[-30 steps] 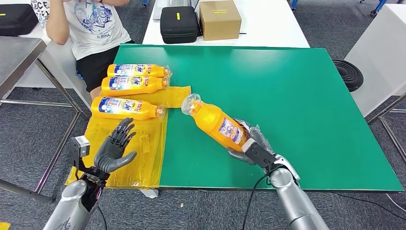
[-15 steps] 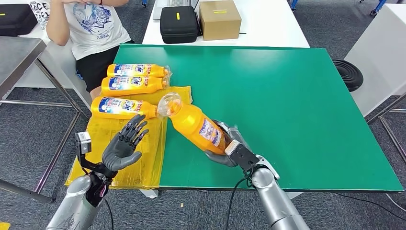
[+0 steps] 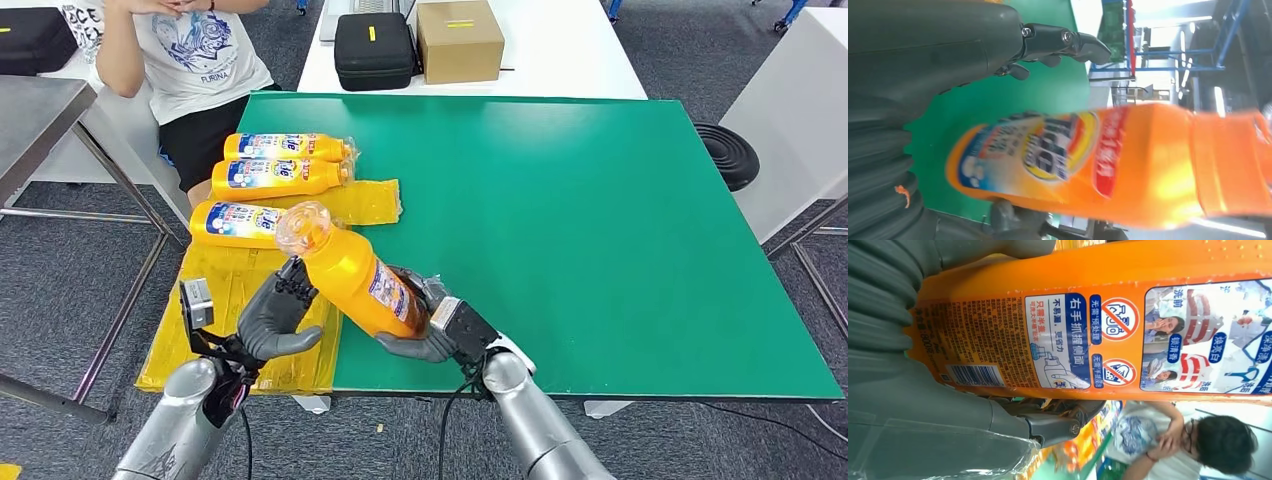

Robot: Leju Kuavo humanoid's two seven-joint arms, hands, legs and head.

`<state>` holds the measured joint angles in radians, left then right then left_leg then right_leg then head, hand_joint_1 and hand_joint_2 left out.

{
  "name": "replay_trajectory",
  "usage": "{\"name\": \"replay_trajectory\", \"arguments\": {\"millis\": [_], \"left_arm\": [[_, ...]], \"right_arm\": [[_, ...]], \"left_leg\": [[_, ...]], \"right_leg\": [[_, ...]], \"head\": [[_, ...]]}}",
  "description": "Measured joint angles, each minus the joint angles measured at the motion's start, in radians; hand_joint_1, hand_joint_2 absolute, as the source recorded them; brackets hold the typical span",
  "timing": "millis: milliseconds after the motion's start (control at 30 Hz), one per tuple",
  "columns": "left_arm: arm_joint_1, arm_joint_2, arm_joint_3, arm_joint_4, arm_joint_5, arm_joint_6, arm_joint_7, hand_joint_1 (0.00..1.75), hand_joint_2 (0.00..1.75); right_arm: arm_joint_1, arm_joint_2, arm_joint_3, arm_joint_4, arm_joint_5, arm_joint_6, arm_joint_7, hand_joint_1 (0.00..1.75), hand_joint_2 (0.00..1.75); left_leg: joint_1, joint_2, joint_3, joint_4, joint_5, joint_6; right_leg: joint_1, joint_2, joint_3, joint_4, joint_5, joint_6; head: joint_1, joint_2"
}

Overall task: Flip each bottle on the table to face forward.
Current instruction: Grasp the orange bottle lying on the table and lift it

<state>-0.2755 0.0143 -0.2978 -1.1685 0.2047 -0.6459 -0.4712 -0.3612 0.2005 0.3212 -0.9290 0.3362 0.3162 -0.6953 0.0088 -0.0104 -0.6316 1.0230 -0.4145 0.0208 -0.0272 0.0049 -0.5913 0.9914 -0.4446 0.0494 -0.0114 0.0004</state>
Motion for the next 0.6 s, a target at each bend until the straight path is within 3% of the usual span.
{"name": "replay_trajectory", "arguments": {"millis": [600], "left_arm": [[-0.004, -0.008, -0.042, -0.038, -0.031, 0.005, -0.019, 0.0, 1.75]], "right_arm": [[-0.038, 0.028, 0.038, 0.157, -0.012, 0.017, -0.003, 1.75, 1.75]], "left_leg": [[0.0, 0.0, 0.0, 0.0, 0.0, 0.0]], "right_leg": [[0.0, 0.0, 0.0, 0.0, 0.0, 0.0]], "head": [[0.0, 0.0]]}}
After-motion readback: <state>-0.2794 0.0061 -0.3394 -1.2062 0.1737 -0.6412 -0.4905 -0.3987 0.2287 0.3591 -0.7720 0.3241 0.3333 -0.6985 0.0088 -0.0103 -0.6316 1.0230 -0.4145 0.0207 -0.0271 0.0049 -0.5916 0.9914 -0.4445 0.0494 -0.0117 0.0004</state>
